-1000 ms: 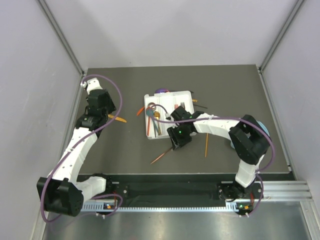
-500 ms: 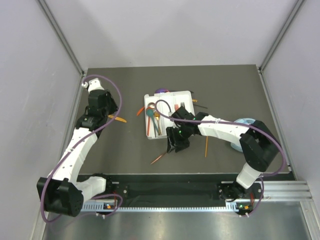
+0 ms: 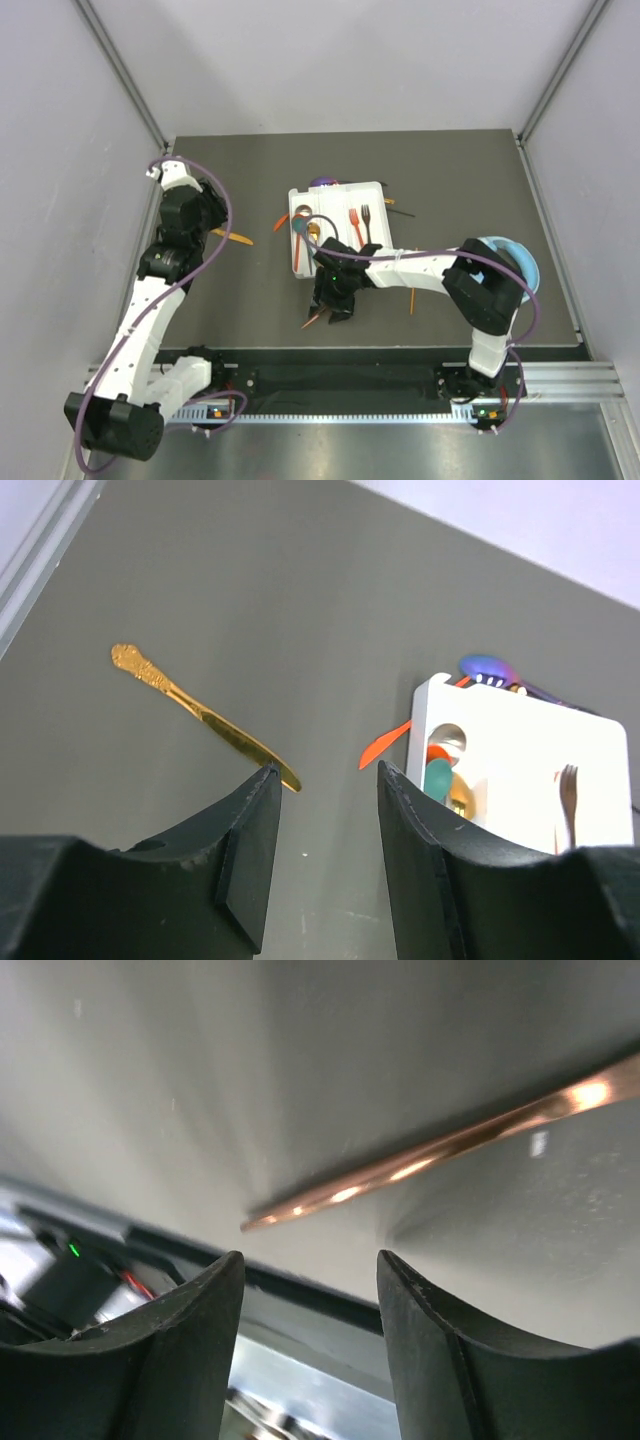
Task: Sort the eating utensils into containers
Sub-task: Pick up the fork at the center of the board.
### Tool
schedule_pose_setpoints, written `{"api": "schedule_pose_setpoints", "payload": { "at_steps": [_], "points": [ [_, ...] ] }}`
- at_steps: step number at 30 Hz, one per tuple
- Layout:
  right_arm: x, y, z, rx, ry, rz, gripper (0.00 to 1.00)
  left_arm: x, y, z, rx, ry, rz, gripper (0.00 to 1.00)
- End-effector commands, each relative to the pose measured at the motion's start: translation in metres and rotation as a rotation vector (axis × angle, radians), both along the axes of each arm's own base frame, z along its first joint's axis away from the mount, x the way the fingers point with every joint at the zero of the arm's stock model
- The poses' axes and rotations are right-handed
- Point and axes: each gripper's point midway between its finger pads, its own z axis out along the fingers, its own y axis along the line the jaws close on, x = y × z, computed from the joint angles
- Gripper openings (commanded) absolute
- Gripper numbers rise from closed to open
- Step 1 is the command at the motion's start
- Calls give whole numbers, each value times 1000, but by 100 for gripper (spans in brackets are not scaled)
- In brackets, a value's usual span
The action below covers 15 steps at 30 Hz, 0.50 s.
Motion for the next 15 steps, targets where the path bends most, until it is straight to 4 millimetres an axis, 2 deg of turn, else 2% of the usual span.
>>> {"api": "schedule_pose_setpoints", "payload": {
  "at_steps": [1,15],
  "points": [
    [29,9,14,0,-61,-209,56,0,-7,22,-41,-90,-23,48],
    [50,-27,-9,-249,-30,-337,52,-9,-14,34,-25,-127,-44,49]
  ]
}}
